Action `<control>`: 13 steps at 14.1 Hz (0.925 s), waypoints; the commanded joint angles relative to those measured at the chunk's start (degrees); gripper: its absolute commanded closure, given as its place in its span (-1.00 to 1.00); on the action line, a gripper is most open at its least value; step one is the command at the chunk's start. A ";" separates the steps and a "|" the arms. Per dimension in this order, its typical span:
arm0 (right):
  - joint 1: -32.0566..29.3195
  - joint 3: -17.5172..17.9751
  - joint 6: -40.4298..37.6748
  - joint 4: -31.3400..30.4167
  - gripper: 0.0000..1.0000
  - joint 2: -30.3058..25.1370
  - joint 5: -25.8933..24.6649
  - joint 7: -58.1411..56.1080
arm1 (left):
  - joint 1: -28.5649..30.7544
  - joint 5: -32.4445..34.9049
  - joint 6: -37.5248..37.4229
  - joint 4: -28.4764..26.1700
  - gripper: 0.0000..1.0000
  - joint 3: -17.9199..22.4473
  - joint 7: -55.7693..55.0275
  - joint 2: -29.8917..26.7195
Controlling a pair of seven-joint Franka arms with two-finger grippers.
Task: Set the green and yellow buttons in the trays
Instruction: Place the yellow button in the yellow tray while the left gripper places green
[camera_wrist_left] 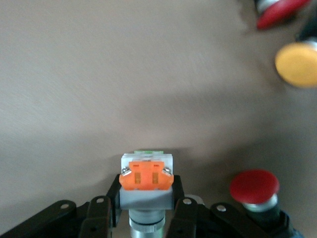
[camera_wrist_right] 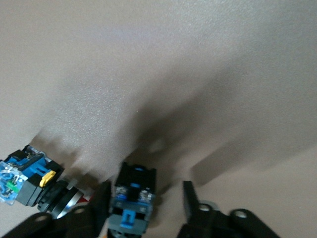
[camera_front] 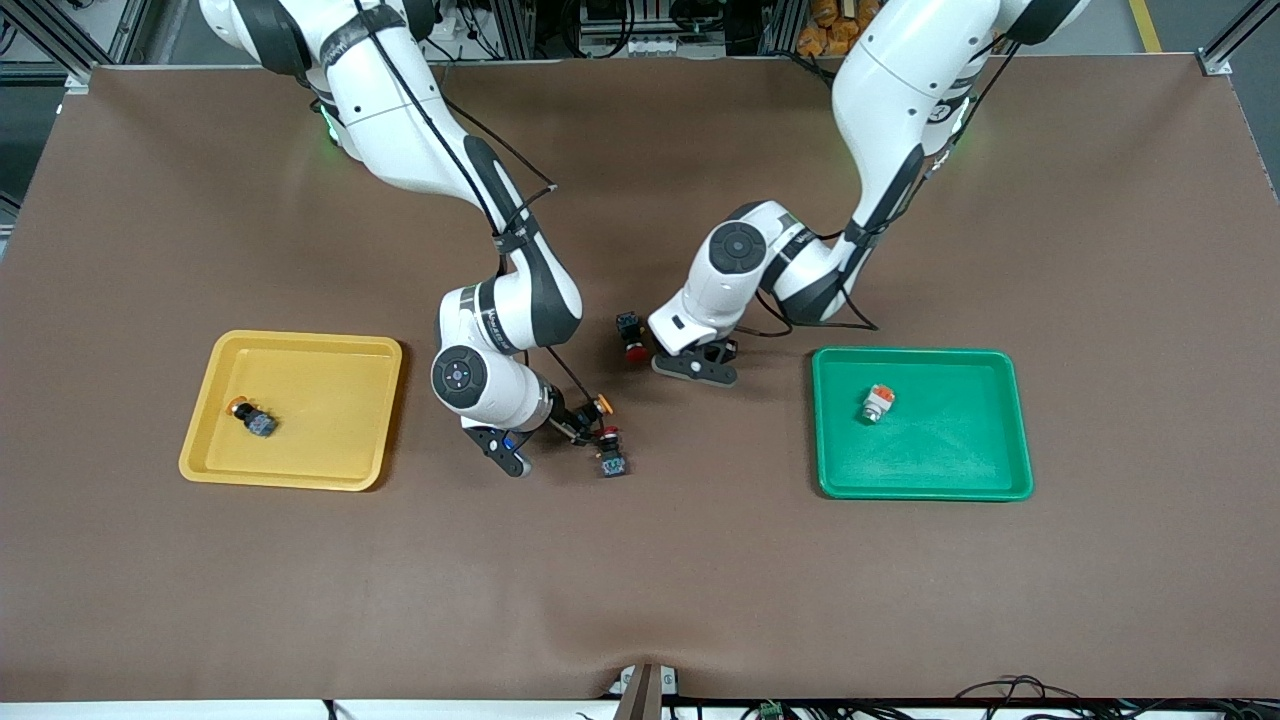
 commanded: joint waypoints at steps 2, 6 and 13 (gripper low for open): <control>1.13 -0.67 0.32 -0.06 1.00 -0.12 -0.98 1.23 | 4.32 1.62 -7.19 -0.68 1.00 -0.64 1.84 -7.00; -0.27 -1.45 -0.90 0.47 1.00 -1.52 -0.98 0.01 | 10.72 1.62 -15.53 -1.04 1.00 -0.73 10.44 -11.49; -10.28 -10.05 -25.15 7.94 1.00 -2.58 -0.89 -28.33 | 26.64 0.66 -21.00 -1.12 1.00 -1.00 28.64 -14.58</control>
